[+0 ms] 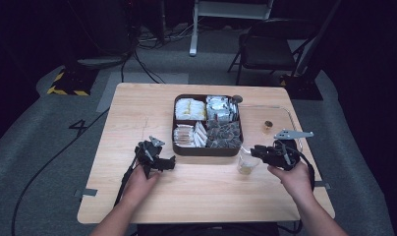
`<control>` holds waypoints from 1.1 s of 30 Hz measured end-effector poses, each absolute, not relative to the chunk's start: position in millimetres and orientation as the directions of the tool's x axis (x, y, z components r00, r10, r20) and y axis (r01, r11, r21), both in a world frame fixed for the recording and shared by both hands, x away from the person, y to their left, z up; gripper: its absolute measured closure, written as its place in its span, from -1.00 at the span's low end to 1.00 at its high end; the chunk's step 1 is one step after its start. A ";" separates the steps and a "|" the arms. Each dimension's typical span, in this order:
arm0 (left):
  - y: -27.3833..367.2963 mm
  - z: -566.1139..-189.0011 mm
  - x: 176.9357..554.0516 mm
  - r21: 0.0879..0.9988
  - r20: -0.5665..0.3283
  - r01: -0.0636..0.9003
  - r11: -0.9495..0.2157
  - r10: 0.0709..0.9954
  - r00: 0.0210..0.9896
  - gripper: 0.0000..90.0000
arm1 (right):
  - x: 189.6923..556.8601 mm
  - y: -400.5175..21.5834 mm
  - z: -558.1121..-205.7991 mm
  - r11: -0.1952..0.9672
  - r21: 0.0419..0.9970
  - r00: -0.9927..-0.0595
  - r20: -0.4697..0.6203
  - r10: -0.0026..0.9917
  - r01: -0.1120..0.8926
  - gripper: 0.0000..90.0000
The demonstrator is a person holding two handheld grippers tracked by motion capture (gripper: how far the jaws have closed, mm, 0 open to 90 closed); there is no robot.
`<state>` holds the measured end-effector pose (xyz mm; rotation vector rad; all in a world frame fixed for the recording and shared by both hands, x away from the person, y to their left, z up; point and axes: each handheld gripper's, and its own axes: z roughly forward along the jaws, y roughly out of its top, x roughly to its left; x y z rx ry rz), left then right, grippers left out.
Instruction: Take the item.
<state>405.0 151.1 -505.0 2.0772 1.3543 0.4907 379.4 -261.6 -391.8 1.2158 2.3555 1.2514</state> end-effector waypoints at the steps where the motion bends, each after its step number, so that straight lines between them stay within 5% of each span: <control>1: 151.1 -505.0 405.0 0.663 -0.019 0.688 -0.295 0.912 0.409 -1.00 | 380.4 -262.7 -390.6 0.298 0.769 -0.638 0.178 0.749 0.565 0.50; 16: 151.1 -505.0 405.0 0.663 -0.020 0.689 -0.294 0.912 0.409 -1.00 | 396.5 -317.7 -393.9 0.320 0.764 -0.552 0.056 0.832 0.560 -0.09; 33: 153.9 -505.2 403.3 0.664 -0.019 0.688 -0.294 0.913 0.408 -1.00 | 392.4 -390.4 -427.7 0.264 0.730 -0.421 0.035 0.907 0.630 -0.17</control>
